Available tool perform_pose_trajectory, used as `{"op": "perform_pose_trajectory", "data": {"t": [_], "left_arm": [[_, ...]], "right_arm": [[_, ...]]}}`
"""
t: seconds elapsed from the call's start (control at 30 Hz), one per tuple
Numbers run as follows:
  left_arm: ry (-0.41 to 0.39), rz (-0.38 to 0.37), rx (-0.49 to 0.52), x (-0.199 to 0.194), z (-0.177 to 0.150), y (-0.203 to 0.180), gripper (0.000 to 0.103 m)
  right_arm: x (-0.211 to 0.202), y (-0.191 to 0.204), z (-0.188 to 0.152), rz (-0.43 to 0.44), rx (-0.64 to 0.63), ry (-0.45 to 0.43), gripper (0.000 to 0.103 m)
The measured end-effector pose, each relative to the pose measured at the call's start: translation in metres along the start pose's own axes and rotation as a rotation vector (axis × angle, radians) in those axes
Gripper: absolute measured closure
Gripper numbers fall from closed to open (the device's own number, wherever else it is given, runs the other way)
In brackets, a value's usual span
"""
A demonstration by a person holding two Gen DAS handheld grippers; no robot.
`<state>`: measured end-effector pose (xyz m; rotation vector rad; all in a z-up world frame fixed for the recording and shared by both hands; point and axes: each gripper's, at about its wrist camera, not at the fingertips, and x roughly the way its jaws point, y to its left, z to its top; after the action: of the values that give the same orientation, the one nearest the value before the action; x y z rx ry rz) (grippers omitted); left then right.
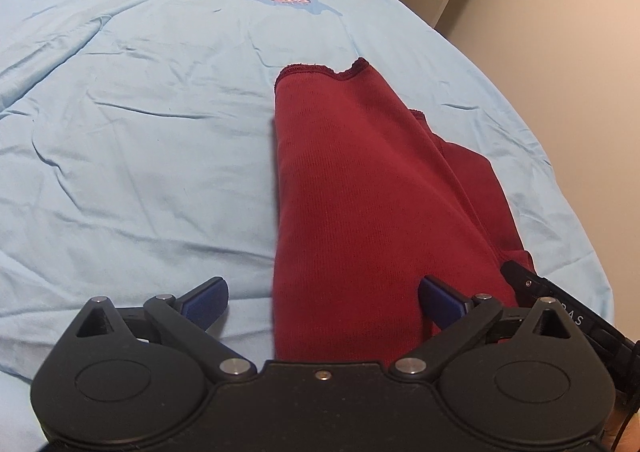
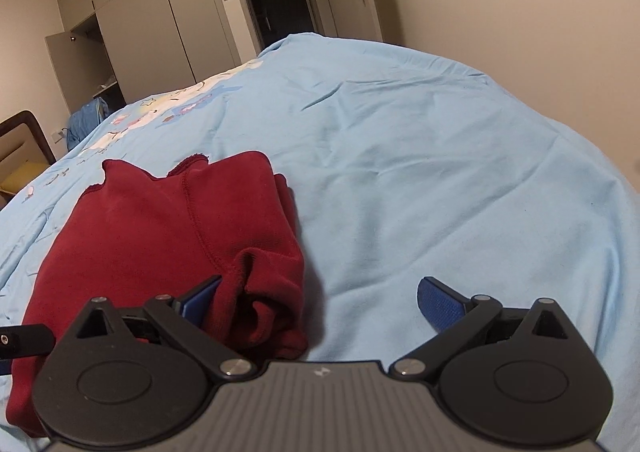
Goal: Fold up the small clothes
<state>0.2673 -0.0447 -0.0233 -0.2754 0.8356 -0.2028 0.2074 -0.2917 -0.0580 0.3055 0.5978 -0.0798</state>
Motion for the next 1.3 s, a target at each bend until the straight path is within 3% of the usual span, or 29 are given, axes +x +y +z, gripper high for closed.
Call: {"op": "perform_pose_trajectory", "data": {"t": [0.43,0.73,0.97,1.3], "left_arm": [[0.009,-0.002,-0.001,0.0,-0.003,0.002,0.001],[-0.067,-0.054,0.011,-0.01,0.003,-0.001,0.001],[-0.1,-0.006,0.012,-0.01,0.02,0.0,0.001],[-0.023,0.027,0.014,0.013,0.02,0.008,0.001]], "right_arm": [[-0.003,0.004,-0.009,-0.02,-0.002,-0.037,0.0],[-0.009,0.009,-0.005,-0.042,-0.01,-0.019,0.0],[-0.013,0.007,-0.001,-0.033,-0.009,-0.002,0.0],[-0.008,0.002,-0.003,-0.015,0.008,0.014,0.0]]}}
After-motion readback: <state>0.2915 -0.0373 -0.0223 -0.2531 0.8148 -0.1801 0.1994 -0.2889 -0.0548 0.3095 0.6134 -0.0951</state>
